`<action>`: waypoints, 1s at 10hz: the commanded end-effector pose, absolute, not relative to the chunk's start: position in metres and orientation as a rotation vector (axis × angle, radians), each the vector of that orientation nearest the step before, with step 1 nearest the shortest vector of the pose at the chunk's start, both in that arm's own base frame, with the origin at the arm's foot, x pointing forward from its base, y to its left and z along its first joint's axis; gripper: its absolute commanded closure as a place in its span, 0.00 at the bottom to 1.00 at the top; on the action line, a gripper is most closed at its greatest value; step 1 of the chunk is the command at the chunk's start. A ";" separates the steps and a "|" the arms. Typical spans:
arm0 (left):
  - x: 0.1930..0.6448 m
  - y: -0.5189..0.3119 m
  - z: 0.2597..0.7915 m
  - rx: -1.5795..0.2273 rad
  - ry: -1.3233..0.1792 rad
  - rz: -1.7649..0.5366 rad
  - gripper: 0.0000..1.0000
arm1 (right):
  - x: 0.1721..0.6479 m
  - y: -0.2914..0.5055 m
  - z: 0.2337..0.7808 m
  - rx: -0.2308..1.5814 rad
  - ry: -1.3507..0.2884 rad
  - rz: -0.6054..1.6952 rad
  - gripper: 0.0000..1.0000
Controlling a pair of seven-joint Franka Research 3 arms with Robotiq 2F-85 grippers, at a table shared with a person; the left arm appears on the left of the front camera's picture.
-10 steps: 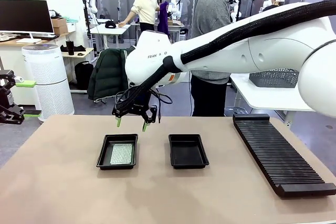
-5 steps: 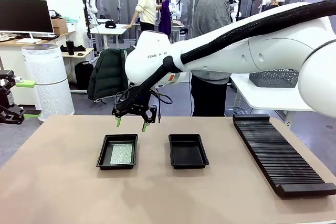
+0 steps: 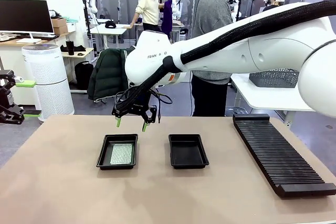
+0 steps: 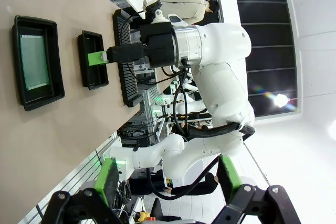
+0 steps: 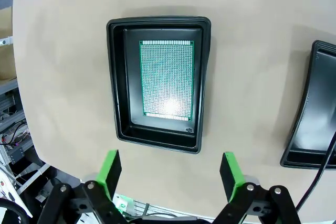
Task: Inspect and transfer BCBs to ESD trays.
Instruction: Pick up the ESD tray and place it on the left side of the table.
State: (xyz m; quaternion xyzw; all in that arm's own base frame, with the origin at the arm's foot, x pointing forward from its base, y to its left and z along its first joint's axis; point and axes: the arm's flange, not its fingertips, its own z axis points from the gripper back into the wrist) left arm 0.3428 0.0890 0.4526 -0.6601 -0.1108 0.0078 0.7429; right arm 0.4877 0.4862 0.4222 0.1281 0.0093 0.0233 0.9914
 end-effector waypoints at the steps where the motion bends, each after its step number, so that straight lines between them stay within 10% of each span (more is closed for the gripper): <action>1: 0.342 0.090 0.453 -1.446 -0.246 0.019 0.00 | 0.486 0.486 0.423 0.259 0.022 0.047 0.00; 10: 0.372 0.059 0.491 -1.067 -0.174 0.092 0.00 | 0.440 0.416 0.445 0.507 -0.080 -0.006 0.00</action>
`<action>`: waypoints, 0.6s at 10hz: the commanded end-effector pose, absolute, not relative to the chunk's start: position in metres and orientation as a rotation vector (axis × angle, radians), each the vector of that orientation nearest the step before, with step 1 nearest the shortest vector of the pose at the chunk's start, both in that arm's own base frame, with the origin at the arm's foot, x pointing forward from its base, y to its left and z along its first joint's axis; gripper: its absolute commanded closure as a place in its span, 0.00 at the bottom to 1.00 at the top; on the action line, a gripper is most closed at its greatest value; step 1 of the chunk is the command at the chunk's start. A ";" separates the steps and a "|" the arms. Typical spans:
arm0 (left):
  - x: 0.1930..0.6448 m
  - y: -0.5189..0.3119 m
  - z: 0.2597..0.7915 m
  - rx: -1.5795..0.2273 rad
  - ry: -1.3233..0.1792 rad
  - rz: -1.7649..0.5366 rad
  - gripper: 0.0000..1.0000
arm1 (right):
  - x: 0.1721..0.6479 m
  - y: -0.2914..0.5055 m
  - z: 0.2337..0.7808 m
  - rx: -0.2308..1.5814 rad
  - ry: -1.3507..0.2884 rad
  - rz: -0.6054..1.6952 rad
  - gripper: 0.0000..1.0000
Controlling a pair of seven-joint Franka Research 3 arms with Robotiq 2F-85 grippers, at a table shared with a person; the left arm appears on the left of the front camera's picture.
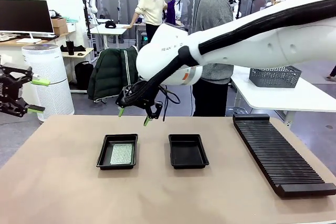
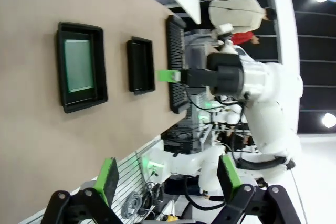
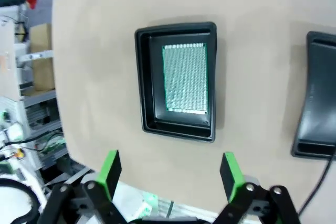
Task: Inspect and transfer BCBs to ESD trays.
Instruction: Pick up the ESD tray and place it on the left side of the table.
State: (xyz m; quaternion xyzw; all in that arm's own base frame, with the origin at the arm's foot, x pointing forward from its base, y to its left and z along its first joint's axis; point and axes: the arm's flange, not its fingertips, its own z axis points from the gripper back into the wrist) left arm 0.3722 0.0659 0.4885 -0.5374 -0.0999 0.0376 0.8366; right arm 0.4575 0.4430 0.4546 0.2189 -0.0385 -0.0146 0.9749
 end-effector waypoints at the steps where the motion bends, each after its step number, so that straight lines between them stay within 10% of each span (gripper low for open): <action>1: 0.378 0.046 0.495 -0.984 -0.158 0.099 0.00 | 0.437 0.407 0.444 0.546 -0.083 0.005 0.00; 6: 0.403 -0.023 0.504 -0.664 -0.129 0.144 0.00 | 0.431 0.347 0.438 0.751 -0.129 0.027 0.00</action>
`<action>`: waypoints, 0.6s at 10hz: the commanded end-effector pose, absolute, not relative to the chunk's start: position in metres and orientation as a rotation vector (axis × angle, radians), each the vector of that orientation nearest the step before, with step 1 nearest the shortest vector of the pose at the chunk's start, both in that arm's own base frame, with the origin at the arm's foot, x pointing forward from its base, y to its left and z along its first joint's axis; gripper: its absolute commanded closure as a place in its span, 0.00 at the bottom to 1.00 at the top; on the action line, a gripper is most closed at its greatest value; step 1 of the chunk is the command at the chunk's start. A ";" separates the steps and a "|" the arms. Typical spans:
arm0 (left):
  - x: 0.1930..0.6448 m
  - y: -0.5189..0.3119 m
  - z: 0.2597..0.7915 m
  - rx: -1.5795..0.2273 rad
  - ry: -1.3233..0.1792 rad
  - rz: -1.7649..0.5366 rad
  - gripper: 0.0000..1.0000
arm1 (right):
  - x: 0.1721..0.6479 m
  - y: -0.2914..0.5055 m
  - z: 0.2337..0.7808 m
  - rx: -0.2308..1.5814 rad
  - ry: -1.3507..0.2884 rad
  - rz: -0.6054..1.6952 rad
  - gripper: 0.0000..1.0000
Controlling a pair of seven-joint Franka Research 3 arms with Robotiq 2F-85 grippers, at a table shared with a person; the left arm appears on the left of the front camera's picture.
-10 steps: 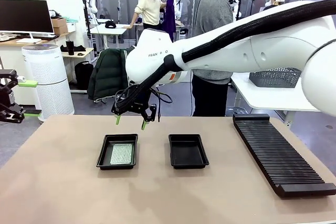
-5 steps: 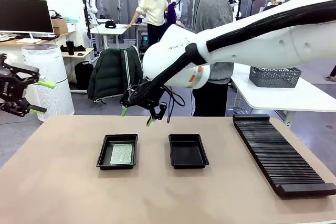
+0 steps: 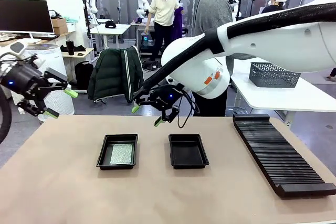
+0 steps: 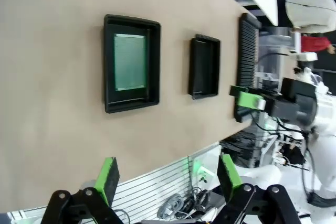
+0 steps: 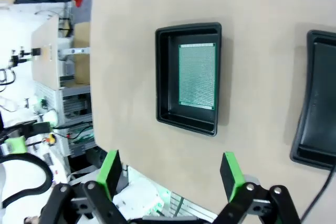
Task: Inspect and transfer BCBs to ESD trays.
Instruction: Pick up the ESD tray and place it on the left side of the table.
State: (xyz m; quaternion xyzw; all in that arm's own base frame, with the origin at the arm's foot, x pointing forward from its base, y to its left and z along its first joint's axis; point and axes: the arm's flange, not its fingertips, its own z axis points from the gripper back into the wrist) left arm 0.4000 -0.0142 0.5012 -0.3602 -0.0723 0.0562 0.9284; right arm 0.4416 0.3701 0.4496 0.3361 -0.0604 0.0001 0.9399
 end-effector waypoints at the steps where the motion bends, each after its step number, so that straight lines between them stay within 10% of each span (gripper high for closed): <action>1: 0.406 -0.040 0.504 -0.599 -0.145 0.153 0.00 | 0.432 0.338 0.435 0.769 -0.127 0.027 0.00; 6: 0.424 -0.106 0.483 -0.377 -0.142 0.177 0.00 | 0.436 0.304 0.428 0.828 -0.099 0.096 0.00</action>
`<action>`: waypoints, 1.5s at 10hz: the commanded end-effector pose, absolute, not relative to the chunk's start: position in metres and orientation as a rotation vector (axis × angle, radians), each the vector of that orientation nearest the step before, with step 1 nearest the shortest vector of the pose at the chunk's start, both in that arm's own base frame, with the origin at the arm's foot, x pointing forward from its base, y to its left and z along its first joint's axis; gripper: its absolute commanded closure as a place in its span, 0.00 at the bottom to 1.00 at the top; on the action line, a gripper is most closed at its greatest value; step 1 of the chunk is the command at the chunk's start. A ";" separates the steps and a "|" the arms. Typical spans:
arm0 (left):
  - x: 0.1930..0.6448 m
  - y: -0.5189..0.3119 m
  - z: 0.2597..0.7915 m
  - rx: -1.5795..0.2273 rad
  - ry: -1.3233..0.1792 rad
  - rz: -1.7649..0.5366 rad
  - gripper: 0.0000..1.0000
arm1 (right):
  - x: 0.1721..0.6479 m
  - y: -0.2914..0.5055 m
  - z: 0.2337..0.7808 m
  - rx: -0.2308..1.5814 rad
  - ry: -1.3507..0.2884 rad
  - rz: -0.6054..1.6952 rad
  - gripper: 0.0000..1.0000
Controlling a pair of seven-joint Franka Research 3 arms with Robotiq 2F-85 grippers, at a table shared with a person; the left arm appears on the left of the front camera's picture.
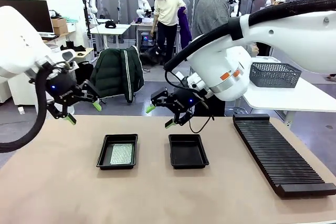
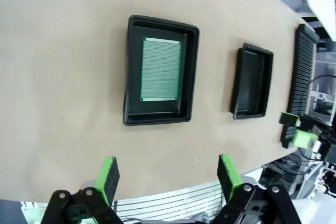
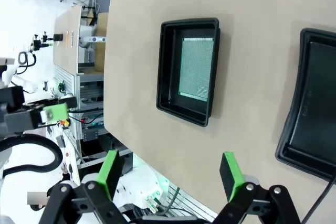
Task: Inspect and transfer BCBs to ESD trays.
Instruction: Pick up the ESD tray and place it on the left side of the table.
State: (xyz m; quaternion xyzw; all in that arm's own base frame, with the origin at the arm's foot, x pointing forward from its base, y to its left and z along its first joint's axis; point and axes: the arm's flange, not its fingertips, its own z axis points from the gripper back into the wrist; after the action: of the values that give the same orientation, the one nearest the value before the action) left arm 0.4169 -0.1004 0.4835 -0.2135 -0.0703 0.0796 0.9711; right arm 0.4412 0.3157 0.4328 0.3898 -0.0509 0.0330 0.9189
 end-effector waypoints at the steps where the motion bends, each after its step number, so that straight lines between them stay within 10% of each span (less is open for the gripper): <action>1: 0.426 -0.114 0.477 -0.351 -0.142 0.178 0.00 | 0.438 0.301 0.427 0.835 -0.094 0.110 0.00; 15: 0.462 -0.182 0.358 -0.046 -0.215 0.157 0.00 | 0.446 0.302 0.428 0.812 -0.078 0.112 0.00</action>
State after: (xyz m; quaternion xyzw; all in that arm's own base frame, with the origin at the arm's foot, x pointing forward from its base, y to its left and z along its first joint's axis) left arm 0.4558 -0.1748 0.3608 -0.0369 -0.0896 0.0762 0.9924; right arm 0.4458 0.3015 0.4280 0.3947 -0.0381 0.0595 0.9161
